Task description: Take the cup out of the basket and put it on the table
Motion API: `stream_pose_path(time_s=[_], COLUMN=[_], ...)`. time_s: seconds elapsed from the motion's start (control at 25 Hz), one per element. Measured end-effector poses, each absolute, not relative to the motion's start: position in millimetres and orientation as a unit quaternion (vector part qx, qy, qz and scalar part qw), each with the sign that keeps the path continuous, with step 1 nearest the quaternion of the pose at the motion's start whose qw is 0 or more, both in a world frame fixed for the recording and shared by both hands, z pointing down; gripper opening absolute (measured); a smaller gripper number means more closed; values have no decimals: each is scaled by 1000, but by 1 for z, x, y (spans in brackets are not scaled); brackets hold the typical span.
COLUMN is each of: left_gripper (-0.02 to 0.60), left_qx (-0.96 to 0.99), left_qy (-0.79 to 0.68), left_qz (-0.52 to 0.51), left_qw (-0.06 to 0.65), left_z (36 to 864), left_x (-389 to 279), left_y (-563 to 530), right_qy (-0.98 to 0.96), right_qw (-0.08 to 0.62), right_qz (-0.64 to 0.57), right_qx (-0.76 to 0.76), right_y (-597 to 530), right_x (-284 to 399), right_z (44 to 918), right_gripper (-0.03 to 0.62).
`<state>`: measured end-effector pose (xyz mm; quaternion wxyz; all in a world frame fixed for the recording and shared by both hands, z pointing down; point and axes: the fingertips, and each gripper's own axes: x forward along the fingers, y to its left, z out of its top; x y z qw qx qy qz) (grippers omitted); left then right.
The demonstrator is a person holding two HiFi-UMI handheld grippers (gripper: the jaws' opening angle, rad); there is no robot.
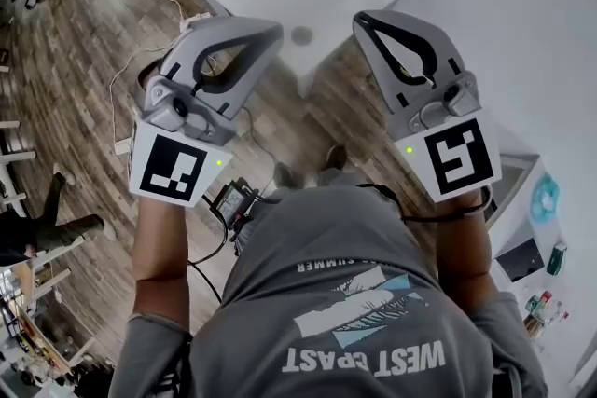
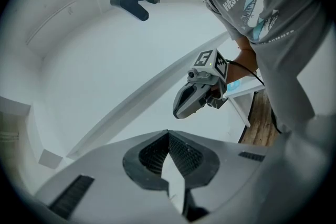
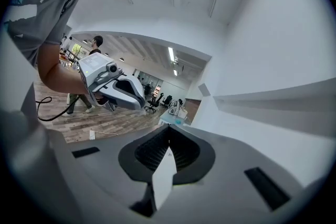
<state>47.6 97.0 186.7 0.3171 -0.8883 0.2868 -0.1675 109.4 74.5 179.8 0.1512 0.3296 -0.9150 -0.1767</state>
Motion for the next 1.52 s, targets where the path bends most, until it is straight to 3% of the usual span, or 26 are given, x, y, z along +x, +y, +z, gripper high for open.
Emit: stream_pose_path(time_s=[0.56,1.52], left_gripper=[9,9], left_qx=[-877,-895], left_qy=[308,272], left_qz=[-199,-139], left_qw=[312,325], left_z=[186,184], left_x=[101,16], left_y=[66,-35], right_qy=[-933,-900], right_qw=[131,181], right_qz=[-176,-192], right_qx=[286,347], right_y=[37,-60], right_x=[151,80], right_z=[181,180], right_gripper=[12,12])
